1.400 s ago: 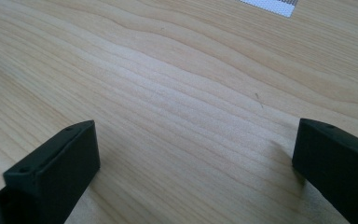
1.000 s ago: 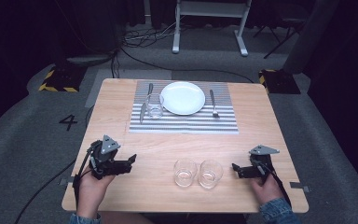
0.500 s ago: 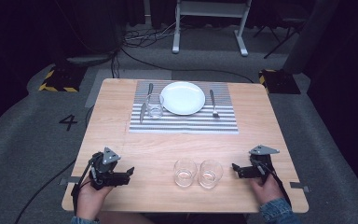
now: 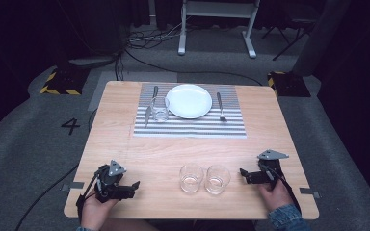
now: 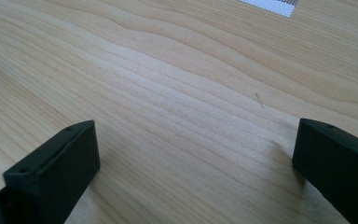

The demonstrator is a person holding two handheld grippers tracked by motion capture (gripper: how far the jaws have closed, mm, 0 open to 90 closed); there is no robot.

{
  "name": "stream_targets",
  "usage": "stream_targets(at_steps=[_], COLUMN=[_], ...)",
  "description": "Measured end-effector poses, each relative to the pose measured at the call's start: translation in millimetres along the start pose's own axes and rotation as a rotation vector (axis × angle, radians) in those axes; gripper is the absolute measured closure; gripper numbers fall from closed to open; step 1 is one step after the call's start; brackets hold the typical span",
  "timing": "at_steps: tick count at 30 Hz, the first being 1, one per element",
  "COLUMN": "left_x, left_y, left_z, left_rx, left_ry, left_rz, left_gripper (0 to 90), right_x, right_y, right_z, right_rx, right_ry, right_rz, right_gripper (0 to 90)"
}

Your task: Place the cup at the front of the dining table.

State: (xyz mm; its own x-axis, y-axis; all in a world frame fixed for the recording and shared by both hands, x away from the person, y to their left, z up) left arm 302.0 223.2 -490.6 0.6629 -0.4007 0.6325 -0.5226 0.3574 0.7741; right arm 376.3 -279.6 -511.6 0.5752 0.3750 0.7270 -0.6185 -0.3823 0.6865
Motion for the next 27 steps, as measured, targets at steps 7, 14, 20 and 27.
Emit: stream_targets(at_steps=[7,14,20,27], left_x=[-8.3,-15.0,-16.2,-15.8], left_y=[-7.7,-11.3,-12.2,-13.2], left_z=[3.3,2.1,0.6,0.8], left_rx=[-0.027,-0.034,-0.041,-0.043], left_ry=[-0.035,-0.041,-0.048,-0.050], left_rz=[-0.012,0.060,0.070,0.072], left_gripper=[15.6,14.4,12.4,10.8], right_x=[0.0,0.0,0.0,0.0], right_y=[0.1,0.1,0.1,0.1], right_z=[0.0,0.0,0.0,0.0], right_rx=[0.001,0.002,0.002,0.002], right_ry=[-0.002,-0.001,-0.001,-0.001], right_rz=[0.000,-0.001,-0.001,-0.001], right_gripper=[0.7,0.8,0.7,0.7])
Point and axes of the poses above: each handheld gripper's, and its own axes: y roughly backward along the jaws, x roughly out of its top, z roughly to its right, the point moved 1 cm from there along -y, roughly forward along the jaws, and after that the axes turned 1 degree about z, right-handed, at the moved point
